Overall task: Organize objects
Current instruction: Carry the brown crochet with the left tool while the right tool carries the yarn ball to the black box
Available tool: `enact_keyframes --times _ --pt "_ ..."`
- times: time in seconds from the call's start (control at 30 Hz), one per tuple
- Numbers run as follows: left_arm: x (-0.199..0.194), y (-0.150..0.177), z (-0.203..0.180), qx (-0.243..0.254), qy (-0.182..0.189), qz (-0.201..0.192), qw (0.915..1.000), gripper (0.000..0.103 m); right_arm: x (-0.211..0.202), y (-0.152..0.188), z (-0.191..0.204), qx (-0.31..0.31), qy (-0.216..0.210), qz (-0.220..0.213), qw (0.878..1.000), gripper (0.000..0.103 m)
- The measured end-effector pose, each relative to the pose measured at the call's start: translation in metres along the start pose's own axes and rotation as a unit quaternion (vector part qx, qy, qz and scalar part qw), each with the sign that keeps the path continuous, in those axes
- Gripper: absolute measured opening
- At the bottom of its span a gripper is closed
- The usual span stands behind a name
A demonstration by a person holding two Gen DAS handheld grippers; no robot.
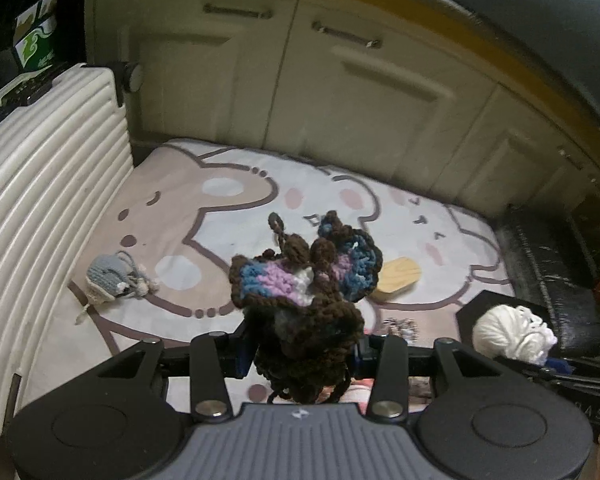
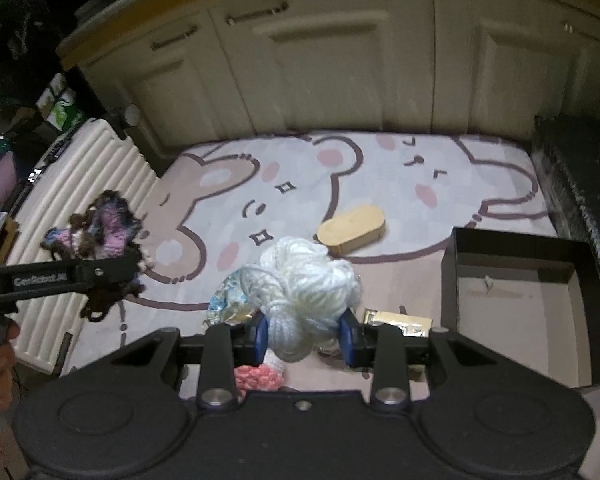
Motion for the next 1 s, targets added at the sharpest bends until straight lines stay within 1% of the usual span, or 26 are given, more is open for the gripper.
enact_keyframes --times 0.2,0.33,0.43,0.63,0.73,0.83,1.0 --pt "-0.015 -0.012 -0.026 0.016 0.021 -0.018 0.9995 0.044 -0.033 -0.003 -0.001 -0.030 0.012 -0.042 0.999 0.036" --pt "-0.025 -0.022 -0.041 0.021 0.030 -0.026 0.9990 0.044 -0.039 -0.009 -0.010 -0.025 0.012 -0.054 0.998 0.036" --pt "-0.031 -0.030 -0.055 0.036 0.038 -0.034 0.9980 0.044 -0.044 -0.016 -0.019 -0.023 0.018 -0.062 0.998 0.036" --pt "-0.033 -0.048 -0.088 0.051 0.060 -0.044 0.9959 0.044 -0.055 -0.030 -0.054 -0.005 0.041 -0.084 0.996 0.036" --pt "-0.029 -0.057 -0.110 0.062 0.074 -0.046 0.9943 0.044 -0.057 -0.037 -0.077 0.020 0.054 -0.092 0.994 0.036" --pt "-0.023 -0.065 -0.136 0.071 0.087 -0.046 0.9926 0.044 -0.058 -0.042 -0.099 0.036 0.076 -0.100 0.991 0.036" --pt "-0.007 -0.068 -0.183 0.087 0.116 -0.031 0.9889 0.044 -0.048 -0.043 -0.136 0.077 0.108 -0.088 0.987 0.036"
Point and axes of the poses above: each gripper's, at about its wrist camera, not at the fingertips, and x roughly the way its jaws point, z to its left, y to its underside, the point moved 7 cm from there along x, roughly the way its jaws point, and after that the axes turned 13 degrees about x, right-handed, at the moved point
